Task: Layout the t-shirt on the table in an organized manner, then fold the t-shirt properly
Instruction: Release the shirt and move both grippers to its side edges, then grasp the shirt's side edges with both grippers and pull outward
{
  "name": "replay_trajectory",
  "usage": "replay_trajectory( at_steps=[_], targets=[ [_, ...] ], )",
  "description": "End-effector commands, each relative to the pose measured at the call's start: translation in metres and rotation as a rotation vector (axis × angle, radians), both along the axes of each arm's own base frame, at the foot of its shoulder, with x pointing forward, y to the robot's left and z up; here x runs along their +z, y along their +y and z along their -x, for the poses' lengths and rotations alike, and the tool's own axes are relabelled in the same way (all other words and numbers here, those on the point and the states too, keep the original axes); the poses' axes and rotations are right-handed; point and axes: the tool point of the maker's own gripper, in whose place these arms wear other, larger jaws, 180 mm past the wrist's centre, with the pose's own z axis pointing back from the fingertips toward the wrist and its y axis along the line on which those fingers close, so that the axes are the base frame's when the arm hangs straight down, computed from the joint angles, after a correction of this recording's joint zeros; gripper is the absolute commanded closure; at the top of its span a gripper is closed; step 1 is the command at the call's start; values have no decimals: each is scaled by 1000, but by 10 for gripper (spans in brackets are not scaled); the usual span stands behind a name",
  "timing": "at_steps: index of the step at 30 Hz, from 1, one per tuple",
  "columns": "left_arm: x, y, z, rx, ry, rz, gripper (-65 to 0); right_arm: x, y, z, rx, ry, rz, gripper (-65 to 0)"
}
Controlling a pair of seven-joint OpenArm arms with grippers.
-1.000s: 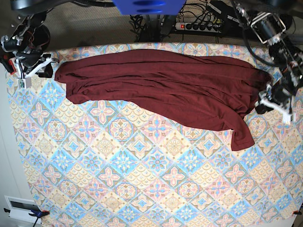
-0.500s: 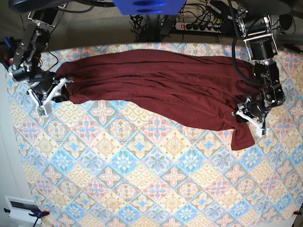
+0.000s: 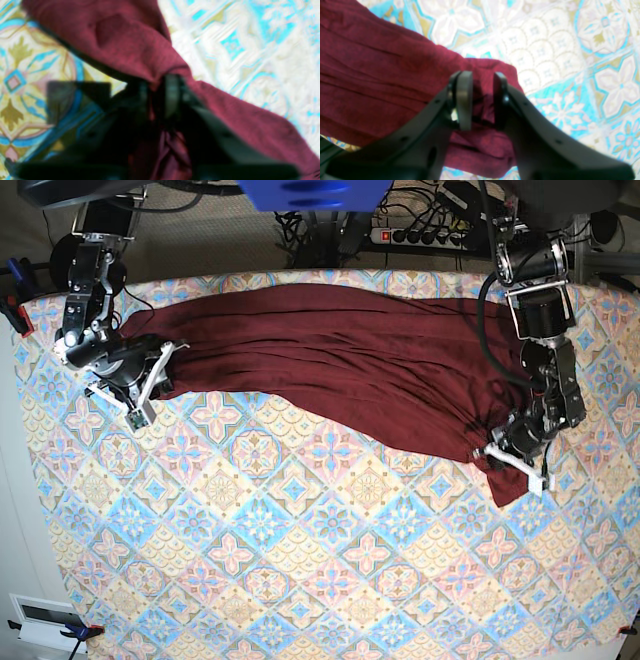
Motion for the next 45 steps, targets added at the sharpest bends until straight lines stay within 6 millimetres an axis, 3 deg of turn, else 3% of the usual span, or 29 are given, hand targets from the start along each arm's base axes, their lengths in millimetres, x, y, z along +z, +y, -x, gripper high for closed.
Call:
replay_trajectory(
  at_steps=[1, 5, 7, 10, 13, 16, 18, 21, 25, 29, 32, 36, 42, 45],
  targets=[
    [40, 8, -29, 23, -123, 5, 0, 10, 0, -8, 12, -37, 3, -139],
    [70, 21, -48, 72, -198, 28, -24, -5, -2, -3, 8, 10, -2, -139],
    [81, 23, -54, 80, -223, 33, -24, -2, -4, -10, 2, 1, -5, -139],
    [86, 23, -58, 77, -233, 29, -29, -3, -5, -15, -5, 1, -11, -140],
    [86, 23, -58, 75, -230, 23, -29, -6, -15, -14, -7, 15, 10, -173],
    [84, 25, -58, 81, -226, 24, -44, -4, -11, -15, 18, 11, 21, -215],
    [81, 31, -56, 127, -205, 25, -97, -5, 0, -17, 89, 0, 34, -235],
    [72, 48, -50, 262, -152, 33, -183, -3, 33, -26, 238, -28, 44, -239],
    [65, 54, -44, 298, -130, 37, -260, 8, 67, -27, 410, -78, 84, -240],
    [65, 55, -43, 302, -130, 40, -310, 2, 83, -31, 527, -96, 219, -240],
    [57, 59, -34, 314, -117, 40, -340, -11, 98, -25, 639, -87, 331, -240],
    [63, 69, -25, 342, -143, 35, -351, -28, 113, -14, 727, -70, 359, -240],
    [67, 68, -14, 323, -141, 21, -351, -18, 123, -28, 757, -111, 373, -241],
    [73, 76, -3, 362, -162, 80, -351, -18, 125, -36, 775, -113, 392, -240]
  ],
)
